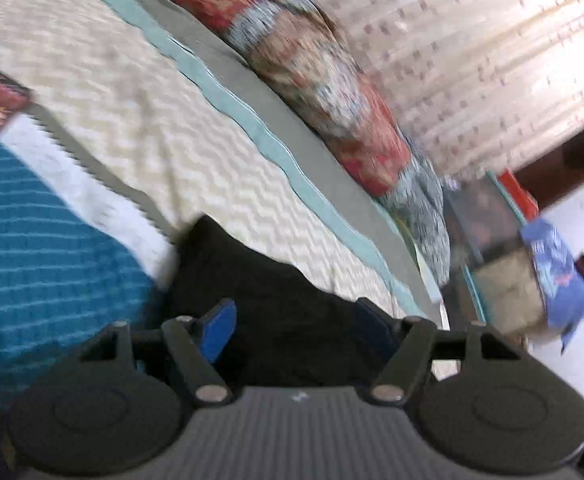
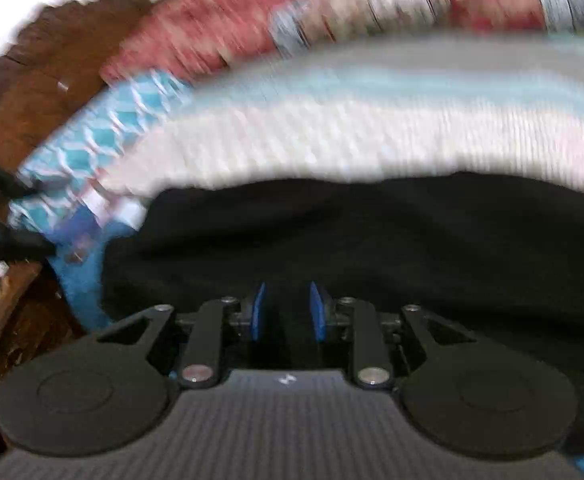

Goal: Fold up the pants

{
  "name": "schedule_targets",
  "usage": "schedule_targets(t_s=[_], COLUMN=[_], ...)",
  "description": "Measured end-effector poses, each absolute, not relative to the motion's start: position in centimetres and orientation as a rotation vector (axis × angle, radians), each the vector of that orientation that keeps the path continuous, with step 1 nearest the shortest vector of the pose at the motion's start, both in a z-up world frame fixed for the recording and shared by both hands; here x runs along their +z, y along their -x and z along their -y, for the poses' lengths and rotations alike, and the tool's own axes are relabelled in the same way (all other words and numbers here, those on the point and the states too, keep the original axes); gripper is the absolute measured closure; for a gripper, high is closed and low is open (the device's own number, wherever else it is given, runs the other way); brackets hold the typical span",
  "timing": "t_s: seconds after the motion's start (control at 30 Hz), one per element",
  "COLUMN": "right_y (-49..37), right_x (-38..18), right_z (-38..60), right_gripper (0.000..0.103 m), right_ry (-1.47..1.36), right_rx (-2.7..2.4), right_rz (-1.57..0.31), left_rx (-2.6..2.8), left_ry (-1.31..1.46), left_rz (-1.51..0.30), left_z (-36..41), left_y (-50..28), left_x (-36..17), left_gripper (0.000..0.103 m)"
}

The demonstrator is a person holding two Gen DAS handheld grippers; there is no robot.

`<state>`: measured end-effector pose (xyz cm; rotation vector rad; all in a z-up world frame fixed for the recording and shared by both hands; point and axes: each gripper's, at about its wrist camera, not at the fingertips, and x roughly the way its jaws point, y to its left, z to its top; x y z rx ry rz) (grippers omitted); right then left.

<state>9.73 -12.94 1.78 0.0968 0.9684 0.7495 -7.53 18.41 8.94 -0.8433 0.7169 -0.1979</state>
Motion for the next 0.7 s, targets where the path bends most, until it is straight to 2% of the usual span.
schedule_targets(t_s=[0.07, 0.23, 0.33, 0.43, 0.5, 0.57, 0.7], right_y=[-9.2, -7.8, -7.8, -5.1, -1.7, 1.6, 4.0], right_x=[-0.9, 1.9, 4.5, 6.0, 6.0, 5.2, 1.3], right_z=[12.2, 17.2, 27.2, 39.4, 46.5, 51.7, 57.7], right_gripper=[0.075, 0.073, 0.058, 0.053, 0.046, 0.027, 0.025], right_ry=[-0.093, -0.181, -0.396, -0.595, -0.710, -0.808, -0.996], right_rx=[0.758, 0.774, 0.533, 0.173, -0.102, -0.324, -0.503], right_rz=[-1.076, -0.940, -0.770, -0.581, -0.448, -0.333, -0.308], left_rx=[-0.220, -0.166, -0.144, -0.173, -0.191, -0.216, -0.262], left_ry=[0.781, 0.663, 0.664, 0.694, 0.711, 0.718, 0.660], left_rz=[-0.758, -0.948, -0.962, -0.920, -0.882, -0.871, -0.937], left_z=[-16.7, -13.8, -13.2, -12.6, -11.7, -10.7, -6.7], left_y=[6.1, 2.8, 2.0, 1.9, 1.8, 1.1, -1.0], left_x=[8.6, 5.8, 6.0, 7.6, 8.7, 9.3, 9.0], left_gripper=[0.038, 0.038, 0.038, 0.038, 0.037, 0.037, 0.037])
